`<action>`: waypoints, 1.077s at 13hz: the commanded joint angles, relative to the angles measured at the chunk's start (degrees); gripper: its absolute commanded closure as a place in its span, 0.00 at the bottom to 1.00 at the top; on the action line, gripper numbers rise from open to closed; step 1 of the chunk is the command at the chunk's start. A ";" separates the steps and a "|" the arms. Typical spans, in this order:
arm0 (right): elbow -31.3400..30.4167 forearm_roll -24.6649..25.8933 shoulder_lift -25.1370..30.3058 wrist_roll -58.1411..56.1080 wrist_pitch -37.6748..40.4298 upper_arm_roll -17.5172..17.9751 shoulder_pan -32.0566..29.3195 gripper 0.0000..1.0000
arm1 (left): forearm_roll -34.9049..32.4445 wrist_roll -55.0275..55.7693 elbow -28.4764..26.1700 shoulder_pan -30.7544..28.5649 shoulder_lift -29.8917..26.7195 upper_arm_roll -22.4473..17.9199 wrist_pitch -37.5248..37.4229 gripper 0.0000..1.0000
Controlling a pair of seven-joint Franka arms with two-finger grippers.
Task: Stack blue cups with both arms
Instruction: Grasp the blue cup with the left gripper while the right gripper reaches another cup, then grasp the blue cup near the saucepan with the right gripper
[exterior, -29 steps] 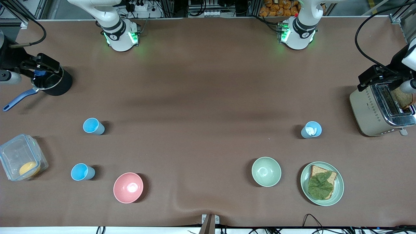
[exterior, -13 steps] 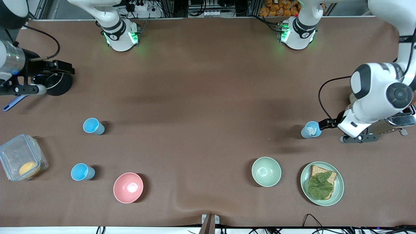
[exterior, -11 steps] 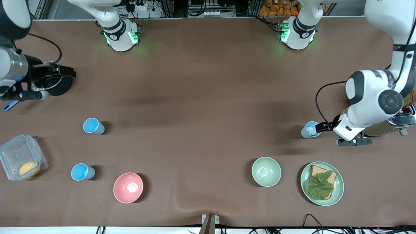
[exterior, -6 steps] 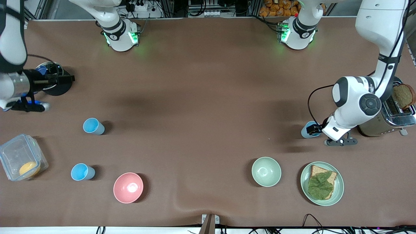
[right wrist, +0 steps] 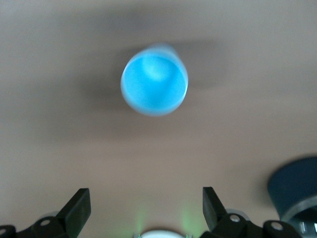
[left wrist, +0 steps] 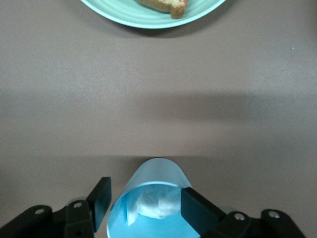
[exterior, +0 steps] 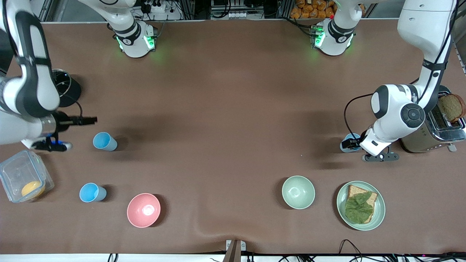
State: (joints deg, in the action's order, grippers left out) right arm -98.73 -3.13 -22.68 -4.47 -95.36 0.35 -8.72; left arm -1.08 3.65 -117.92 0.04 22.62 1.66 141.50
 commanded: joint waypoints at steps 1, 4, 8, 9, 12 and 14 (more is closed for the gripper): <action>2.13 0.22 -5.26 -4.12 -5.09 0.62 -2.18 0.00 | 0.29 -1.45 -1.43 -0.31 -2.40 -0.07 0.01 0.28; 4.06 2.06 -6.85 -5.19 -5.97 0.62 -2.09 0.00 | 0.29 -1.54 -1.34 -0.31 -3.90 0.01 -0.60 0.27; 4.07 2.87 -11.15 -5.28 -13.17 0.70 -3.23 0.00 | 0.29 -1.71 -1.61 -0.39 -4.52 0.01 -3.16 0.27; 3.81 2.34 -12.12 -5.28 -13.53 0.70 -3.40 0.00 | 0.29 -1.80 -1.70 -0.66 -4.26 0.01 -3.16 0.27; 2.76 1.90 -14.23 -6.07 -15.46 0.88 -3.84 0.36 | 0.29 -1.80 -1.78 -0.66 -3.82 0.01 -3.16 0.27; 1.26 0.24 -14.15 -6.51 -17.22 1.05 -4.89 0.94 | 0.29 -2.24 -2.05 -0.75 -3.64 0.01 -3.16 0.27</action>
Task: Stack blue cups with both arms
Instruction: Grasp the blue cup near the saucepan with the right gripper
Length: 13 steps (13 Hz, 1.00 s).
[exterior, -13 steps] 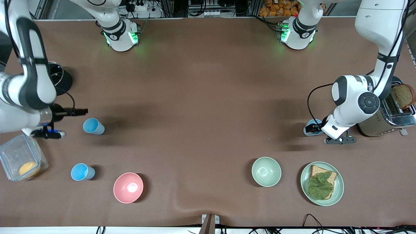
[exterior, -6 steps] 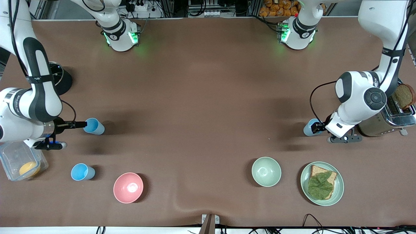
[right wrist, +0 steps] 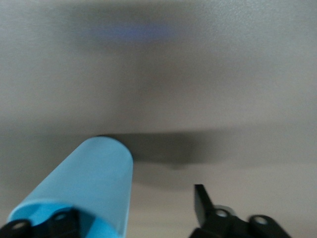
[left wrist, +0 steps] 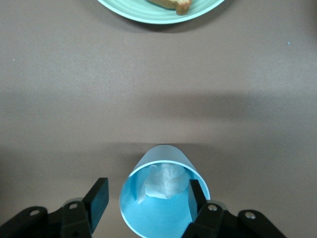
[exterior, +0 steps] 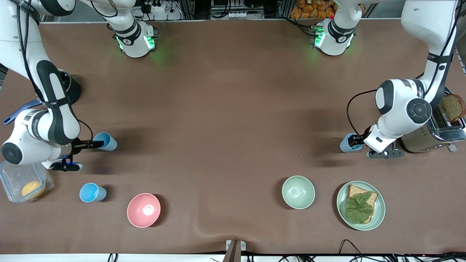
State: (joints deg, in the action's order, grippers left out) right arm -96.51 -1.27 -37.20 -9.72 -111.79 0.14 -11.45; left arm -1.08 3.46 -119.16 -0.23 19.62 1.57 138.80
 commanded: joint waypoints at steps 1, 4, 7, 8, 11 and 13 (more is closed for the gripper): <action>-1.04 -3.89 0.55 -1.26 -0.27 1.18 -2.09 1.00 | 0.29 -2.31 -0.99 -0.99 -0.55 0.10 -0.46 0.28; -0.96 -4.26 1.17 -0.74 1.75 1.26 -1.39 1.00 | 0.37 -4.85 -0.90 -2.57 0.67 0.28 -0.20 0.49; -0.87 -4.35 1.26 -0.74 2.72 1.44 -1.30 1.00 | 0.90 -4.95 -0.81 -2.58 1.12 0.37 -0.02 0.98; -0.87 -4.35 1.43 -0.65 3.16 1.44 -1.30 1.00 | 0.99 -4.95 -0.73 -2.50 1.12 0.45 -0.11 1.00; -1.05 -4.44 1.26 -0.74 3.16 1.88 -1.39 1.00 | 1.08 -4.08 0.06 -2.32 0.86 1.68 -0.11 1.00; -1.05 -4.44 1.17 -0.91 3.16 1.88 -1.39 1.00 | 1.17 -0.50 1.38 -2.32 0.07 4.57 -0.37 1.00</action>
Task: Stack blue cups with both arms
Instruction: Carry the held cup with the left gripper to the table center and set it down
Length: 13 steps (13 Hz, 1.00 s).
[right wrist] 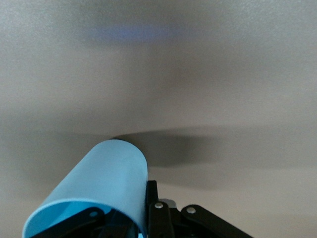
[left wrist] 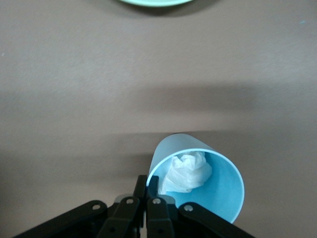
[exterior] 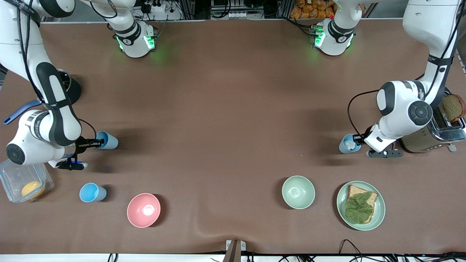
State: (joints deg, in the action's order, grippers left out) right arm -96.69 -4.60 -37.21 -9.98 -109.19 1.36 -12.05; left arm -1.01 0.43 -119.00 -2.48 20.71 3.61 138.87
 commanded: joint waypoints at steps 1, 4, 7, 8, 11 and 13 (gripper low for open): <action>-0.87 -1.11 1.18 -0.66 0.64 0.66 -0.78 1.00 | 1.10 7.08 2.01 -0.07 -1.55 5.76 -0.62 1.00; -0.87 -1.11 1.26 -0.92 0.91 0.66 -0.78 1.00 | 1.10 21.23 3.41 0.63 -0.86 16.13 -0.62 1.00; -0.87 -1.11 1.35 -0.92 1.08 0.66 -0.78 1.00 | 0.23 39.94 7.88 10.00 3.26 19.33 -0.62 1.00; -0.87 -1.11 1.35 -0.92 1.17 0.66 -0.78 1.00 | 0.14 45.22 9.82 13.87 5.11 19.16 -0.54 1.00; -0.78 -1.11 1.96 -0.31 2.49 1.62 -0.78 1.00 | -1.17 54.57 16.14 21.79 12.57 19.16 -0.19 1.00; -0.78 -1.11 3.63 0.65 3.54 1.80 0.01 1.00 | -1.97 57.03 19.40 25.41 16.53 18.89 -0.01 1.00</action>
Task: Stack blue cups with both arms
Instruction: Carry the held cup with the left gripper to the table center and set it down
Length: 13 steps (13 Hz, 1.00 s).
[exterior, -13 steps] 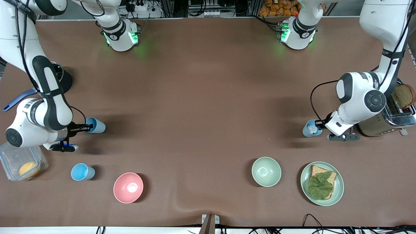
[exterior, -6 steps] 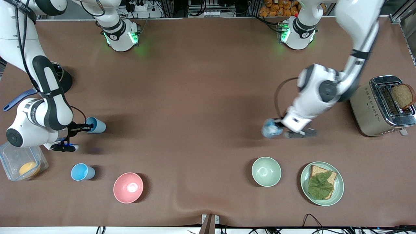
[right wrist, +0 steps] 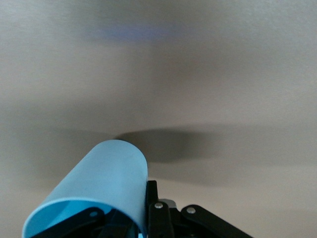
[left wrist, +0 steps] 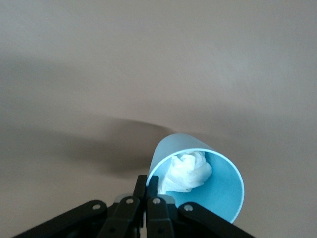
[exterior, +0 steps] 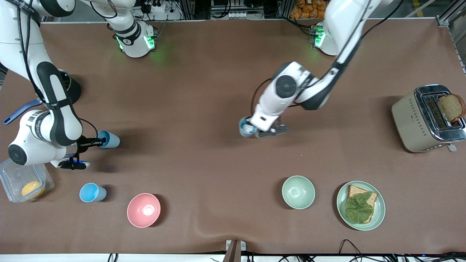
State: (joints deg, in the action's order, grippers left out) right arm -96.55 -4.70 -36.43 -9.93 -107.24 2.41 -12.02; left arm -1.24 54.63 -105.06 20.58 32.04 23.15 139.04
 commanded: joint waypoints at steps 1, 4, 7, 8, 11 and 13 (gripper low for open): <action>-1.00 -1.01 2.85 1.83 1.85 0.84 0.32 1.00 | -1.75 4.24 6.43 4.36 6.01 -1.09 -0.09 1.00; -1.01 -1.01 3.20 3.77 2.47 1.36 0.94 1.00 | -1.66 7.93 7.49 11.83 6.46 -6.17 -0.09 1.00; -1.01 -1.98 3.20 3.86 2.56 1.28 0.94 1.00 | -1.75 8.56 7.67 13.17 6.11 -7.95 -0.09 0.00; -0.92 -2.24 3.29 3.86 2.65 1.28 0.94 1.00 | -1.75 8.56 7.85 13.17 5.32 -8.04 -0.26 0.00; -1.01 -3.30 3.73 4.56 3.17 1.28 1.38 1.00 | -1.84 8.47 8.99 11.94 -0.28 -8.82 -6.12 0.00; -1.79 -3.21 5.56 10.24 3.61 1.19 4.88 1.00 | -1.84 8.21 12.92 11.68 -4.33 -10.84 -13.50 0.00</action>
State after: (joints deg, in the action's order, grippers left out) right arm -96.58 -6.91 -34.14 -4.74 -104.53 3.78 -10.34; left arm -1.68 61.85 -94.25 32.59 33.06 13.58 132.51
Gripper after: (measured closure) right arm 0.947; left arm 0.273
